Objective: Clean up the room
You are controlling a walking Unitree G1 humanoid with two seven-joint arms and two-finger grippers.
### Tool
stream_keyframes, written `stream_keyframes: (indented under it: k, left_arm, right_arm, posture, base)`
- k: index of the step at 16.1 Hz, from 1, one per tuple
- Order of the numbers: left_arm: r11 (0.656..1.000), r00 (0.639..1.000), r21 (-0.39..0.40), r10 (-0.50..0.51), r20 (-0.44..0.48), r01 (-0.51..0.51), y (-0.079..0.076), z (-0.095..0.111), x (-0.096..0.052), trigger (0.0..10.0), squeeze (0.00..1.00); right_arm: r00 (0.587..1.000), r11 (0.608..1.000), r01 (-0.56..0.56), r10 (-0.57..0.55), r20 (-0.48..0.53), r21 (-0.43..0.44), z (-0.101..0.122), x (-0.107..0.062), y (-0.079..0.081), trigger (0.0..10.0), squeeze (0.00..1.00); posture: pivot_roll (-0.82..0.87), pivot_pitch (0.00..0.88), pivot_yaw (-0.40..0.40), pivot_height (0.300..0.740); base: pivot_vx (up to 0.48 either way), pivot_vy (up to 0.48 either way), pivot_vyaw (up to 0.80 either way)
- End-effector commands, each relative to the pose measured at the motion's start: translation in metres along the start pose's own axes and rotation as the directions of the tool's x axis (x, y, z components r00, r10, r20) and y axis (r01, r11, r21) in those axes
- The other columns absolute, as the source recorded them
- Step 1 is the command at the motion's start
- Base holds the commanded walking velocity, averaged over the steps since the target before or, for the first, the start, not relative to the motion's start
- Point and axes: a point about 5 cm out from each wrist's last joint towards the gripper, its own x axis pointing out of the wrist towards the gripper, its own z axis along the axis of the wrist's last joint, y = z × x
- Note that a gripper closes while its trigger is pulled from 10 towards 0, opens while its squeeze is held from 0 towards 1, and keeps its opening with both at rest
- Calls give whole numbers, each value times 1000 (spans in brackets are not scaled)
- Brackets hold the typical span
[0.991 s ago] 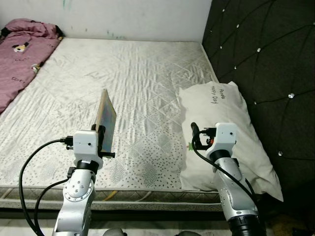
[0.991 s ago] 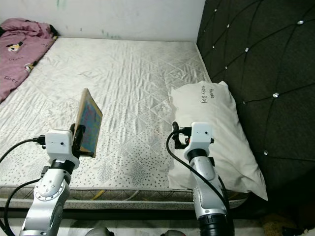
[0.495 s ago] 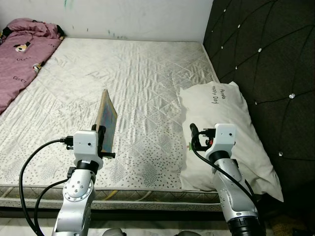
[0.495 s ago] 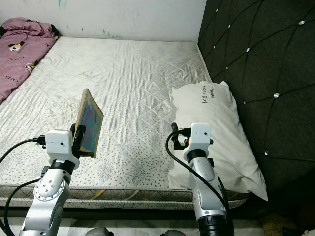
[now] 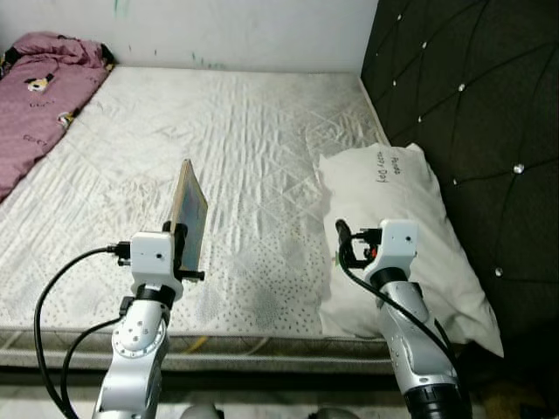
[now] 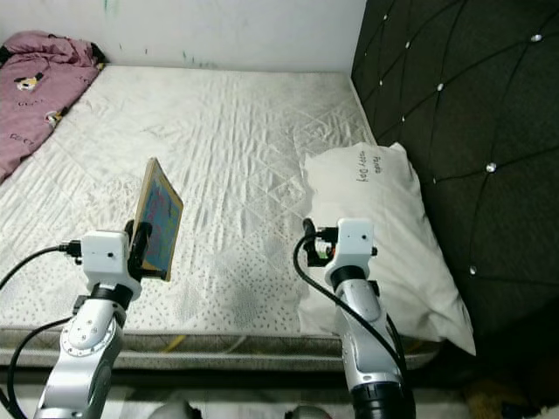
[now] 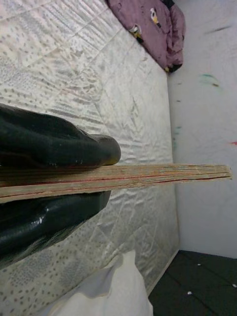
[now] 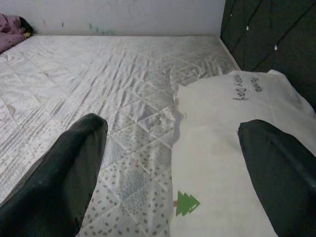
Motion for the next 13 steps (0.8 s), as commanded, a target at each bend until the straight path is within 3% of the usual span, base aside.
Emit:
stream_keyframes:
  k: [1,6,13]
  left_arm:
    - [1000,999,7,10,45,-10,1,10,3,10000,0]
    - [1000,999,9,12,44,-13,1,10,4,10000,0]
    - [999,999,9,38,38,-38,4,8,6,10000,0]
  right_arm:
    - [1000,1000,-3,3,8,-3,4,0,1,10000,0]
    - [1000,1000,-8,8,7,-2,3,1,1,10000,0]
    - [1000,1000,-19,19,-2,-14,3,2,3,10000,0]
  posture:
    - [15,0,-11,669]
    - [16,0,-12,615]
    - [19,0,-16,615]
  base:
    - [0,0,0]
    - [0,0,0]
    - [0,0,0]
